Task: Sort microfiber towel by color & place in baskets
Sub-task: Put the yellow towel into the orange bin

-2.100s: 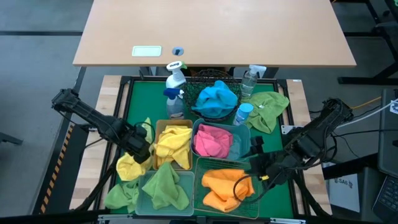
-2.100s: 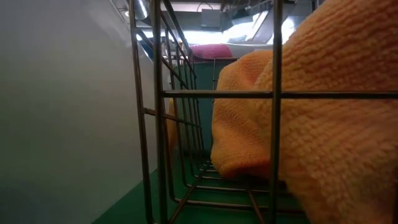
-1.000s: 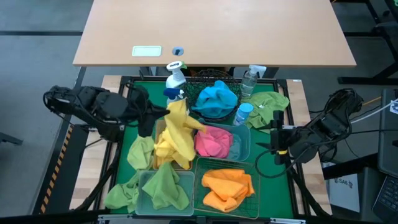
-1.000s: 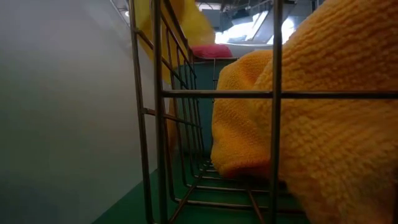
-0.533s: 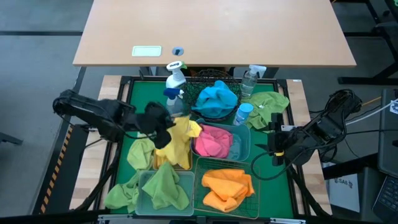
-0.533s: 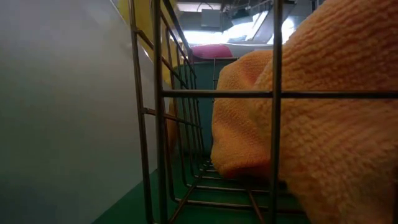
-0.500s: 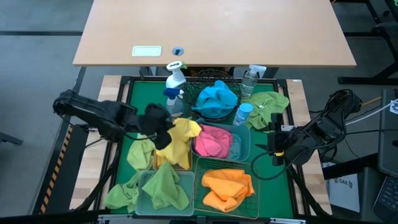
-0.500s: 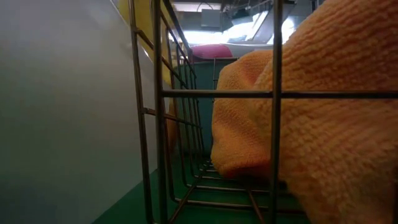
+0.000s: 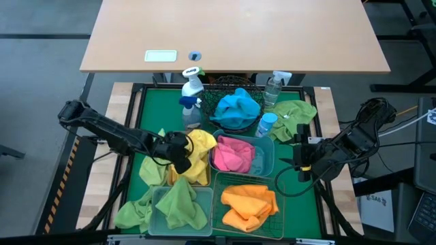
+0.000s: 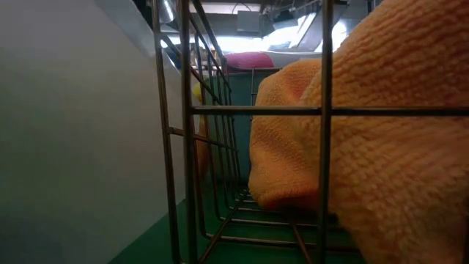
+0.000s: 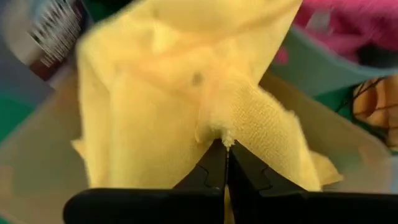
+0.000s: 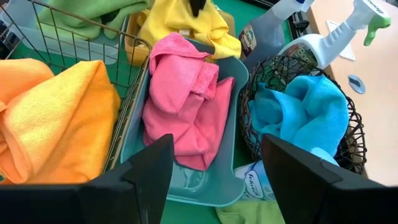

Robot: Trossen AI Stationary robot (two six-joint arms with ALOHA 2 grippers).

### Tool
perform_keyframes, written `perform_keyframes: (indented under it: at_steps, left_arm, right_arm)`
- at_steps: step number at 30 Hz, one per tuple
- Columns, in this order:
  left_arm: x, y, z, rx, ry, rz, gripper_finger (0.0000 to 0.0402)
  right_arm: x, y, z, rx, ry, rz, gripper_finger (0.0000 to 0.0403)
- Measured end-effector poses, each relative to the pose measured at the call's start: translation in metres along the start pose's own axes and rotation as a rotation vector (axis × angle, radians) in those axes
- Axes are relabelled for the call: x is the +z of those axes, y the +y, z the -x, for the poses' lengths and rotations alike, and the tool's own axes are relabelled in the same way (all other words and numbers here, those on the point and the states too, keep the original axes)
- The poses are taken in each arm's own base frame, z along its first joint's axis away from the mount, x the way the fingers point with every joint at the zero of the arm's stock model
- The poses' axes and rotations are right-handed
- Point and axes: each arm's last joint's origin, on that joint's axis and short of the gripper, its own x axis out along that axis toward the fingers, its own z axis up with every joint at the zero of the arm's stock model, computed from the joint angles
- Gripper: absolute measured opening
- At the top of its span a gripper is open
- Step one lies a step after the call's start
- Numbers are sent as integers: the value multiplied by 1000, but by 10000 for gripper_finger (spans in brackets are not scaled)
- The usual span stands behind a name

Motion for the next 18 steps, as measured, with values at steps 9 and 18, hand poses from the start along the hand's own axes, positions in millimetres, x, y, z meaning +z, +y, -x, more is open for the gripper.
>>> perform_keyframes:
  at_steps: [9, 18]
  left_arm:
    - [-38, 27, -24, 59, 79, -10, 0]
    - [-51, 36, -29, 79, 133, -28, 28]
  right_arm:
    - [0, -1, 1, 0, -5, -6, 241]
    - [0, -1, 2, -1, -9, -10, 241]
